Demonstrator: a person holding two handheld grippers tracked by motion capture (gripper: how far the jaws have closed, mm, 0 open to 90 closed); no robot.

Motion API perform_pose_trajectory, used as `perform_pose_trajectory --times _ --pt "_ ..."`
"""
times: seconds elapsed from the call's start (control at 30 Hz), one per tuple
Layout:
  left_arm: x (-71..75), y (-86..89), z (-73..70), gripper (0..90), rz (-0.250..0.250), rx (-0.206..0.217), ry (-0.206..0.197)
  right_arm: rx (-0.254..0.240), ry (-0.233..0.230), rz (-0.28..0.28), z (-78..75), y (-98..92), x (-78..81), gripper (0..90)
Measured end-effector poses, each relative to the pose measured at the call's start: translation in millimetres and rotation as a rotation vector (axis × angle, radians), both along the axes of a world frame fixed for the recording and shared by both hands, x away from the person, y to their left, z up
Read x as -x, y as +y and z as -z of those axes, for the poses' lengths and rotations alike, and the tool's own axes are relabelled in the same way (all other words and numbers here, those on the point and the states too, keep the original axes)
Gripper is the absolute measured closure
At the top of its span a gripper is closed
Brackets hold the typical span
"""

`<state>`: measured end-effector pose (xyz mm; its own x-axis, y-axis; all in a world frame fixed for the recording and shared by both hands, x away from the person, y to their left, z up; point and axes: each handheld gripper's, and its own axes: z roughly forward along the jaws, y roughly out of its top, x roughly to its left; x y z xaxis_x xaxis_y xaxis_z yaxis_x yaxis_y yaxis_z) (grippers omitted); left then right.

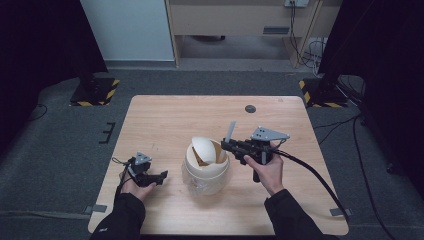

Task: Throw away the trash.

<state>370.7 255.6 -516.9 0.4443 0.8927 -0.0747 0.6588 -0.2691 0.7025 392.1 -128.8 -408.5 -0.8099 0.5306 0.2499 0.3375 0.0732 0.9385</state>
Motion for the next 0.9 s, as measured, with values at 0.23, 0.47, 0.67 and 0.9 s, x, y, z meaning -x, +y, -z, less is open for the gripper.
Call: perform_pose_trajectory --times 0.23,0.47,0.67,0.9 --pt "0.4 1.4 -0.2 19.3 -0.004 0.005 0.000 0.045 -0.002 -0.030 -3.0 -5.3 2.7 67.5" --pt "0.4 4.1 -0.6 19.0 -0.013 0.003 -0.001 0.046 0.001 -0.015 -2.0 -31.9 9.4 46.6" --pt "0.5 7.1 -0.9 18.4 -0.022 0.000 0.002 0.102 0.025 0.031 8.2 -64.6 7.2 32.0" --pt "-0.2 10.3 -0.1 16.7 -0.027 -0.006 -0.006 0.167 0.076 0.182 35.8 -103.9 -2.4 22.2"
